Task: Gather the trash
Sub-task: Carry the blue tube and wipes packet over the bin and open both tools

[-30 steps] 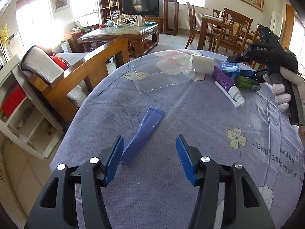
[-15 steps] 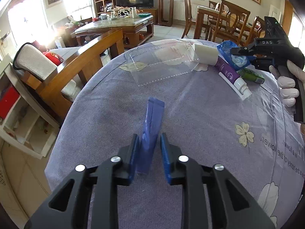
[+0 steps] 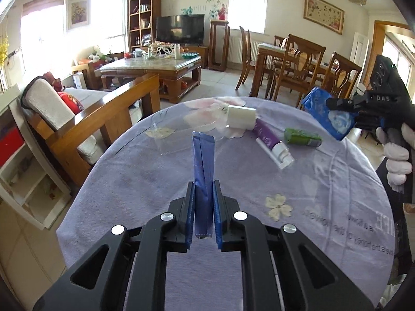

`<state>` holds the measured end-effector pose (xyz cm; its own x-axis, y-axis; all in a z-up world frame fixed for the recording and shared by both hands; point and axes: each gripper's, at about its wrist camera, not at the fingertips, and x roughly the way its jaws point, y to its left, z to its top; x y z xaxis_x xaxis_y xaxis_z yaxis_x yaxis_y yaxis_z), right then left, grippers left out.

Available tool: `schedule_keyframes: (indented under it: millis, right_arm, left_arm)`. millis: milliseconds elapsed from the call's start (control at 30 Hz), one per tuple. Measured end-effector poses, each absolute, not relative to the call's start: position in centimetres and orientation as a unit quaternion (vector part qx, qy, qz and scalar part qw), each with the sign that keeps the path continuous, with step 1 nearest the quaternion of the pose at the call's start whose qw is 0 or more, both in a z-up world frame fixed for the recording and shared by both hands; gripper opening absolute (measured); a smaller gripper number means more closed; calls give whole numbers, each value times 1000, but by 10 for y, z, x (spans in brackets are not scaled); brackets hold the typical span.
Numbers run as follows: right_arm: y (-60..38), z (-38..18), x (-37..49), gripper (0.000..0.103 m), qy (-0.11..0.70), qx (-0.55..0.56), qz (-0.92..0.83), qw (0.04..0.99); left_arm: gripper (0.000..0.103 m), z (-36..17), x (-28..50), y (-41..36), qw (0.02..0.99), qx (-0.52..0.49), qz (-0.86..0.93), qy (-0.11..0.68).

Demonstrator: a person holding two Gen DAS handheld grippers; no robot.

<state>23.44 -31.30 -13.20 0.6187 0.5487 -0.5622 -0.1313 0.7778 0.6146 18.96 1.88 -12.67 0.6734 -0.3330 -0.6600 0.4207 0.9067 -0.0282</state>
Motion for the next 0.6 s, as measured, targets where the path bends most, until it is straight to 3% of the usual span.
schedule_keyframes:
  millis: [300, 600]
  right_arm:
    - [-380, -113, 122, 19, 361, 282, 192, 868]
    - [-484, -105, 2, 19, 327, 295, 116, 891]
  left_arm:
    - [13, -82, 117, -87, 907, 69, -312, 276]
    - [14, -73, 66, -217, 866, 86, -428, 246]
